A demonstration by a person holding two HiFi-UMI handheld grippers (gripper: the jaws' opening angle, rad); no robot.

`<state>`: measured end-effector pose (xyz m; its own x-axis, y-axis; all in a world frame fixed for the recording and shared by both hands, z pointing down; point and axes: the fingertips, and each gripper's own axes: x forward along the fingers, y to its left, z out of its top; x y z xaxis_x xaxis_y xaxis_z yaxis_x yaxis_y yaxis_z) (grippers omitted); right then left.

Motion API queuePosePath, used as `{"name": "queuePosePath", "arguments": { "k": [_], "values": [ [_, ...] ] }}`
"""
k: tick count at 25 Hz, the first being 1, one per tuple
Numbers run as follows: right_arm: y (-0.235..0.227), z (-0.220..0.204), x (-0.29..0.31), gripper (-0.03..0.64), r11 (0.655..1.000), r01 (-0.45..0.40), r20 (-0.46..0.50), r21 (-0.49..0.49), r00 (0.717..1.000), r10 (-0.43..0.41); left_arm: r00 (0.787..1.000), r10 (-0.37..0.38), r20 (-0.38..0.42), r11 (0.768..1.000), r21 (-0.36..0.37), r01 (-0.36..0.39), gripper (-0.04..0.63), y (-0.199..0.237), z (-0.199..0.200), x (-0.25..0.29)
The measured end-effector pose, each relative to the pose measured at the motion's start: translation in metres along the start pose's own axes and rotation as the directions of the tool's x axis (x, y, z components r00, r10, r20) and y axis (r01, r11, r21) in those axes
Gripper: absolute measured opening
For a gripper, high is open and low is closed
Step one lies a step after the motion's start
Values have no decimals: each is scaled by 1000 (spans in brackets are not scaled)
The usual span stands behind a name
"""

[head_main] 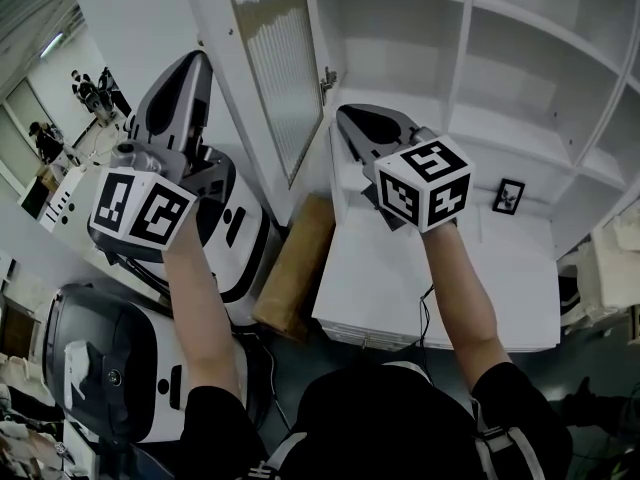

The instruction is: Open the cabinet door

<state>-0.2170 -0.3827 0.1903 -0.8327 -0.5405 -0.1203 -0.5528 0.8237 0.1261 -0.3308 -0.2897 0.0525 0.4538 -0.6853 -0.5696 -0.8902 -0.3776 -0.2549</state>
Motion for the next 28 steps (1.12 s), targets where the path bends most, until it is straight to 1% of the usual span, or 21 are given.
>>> {"name": "queuePosePath", "arguments": {
  "k": [9,16,21,28],
  "values": [
    [2,6,-36,17,1000,-13,-2,-6,1000,13,1000,18,-24,1000,1,-18,21,-36,5,-21],
    [-4,7,-84,17,1000,-7,-5,15,1000,7,998,16,-67,1000,-12,-16,21,-87,2,-34],
    [-5,0,-123,17,999,4,-17,35,1000,-3,994,-10,-105,999,-47,5,21,-130,-11,-33],
    [3,-2,-187,17,998,45,-22,41,999,-44,986,-73,-150,993,-100,59,20,-197,-24,-35]
  ]
}}
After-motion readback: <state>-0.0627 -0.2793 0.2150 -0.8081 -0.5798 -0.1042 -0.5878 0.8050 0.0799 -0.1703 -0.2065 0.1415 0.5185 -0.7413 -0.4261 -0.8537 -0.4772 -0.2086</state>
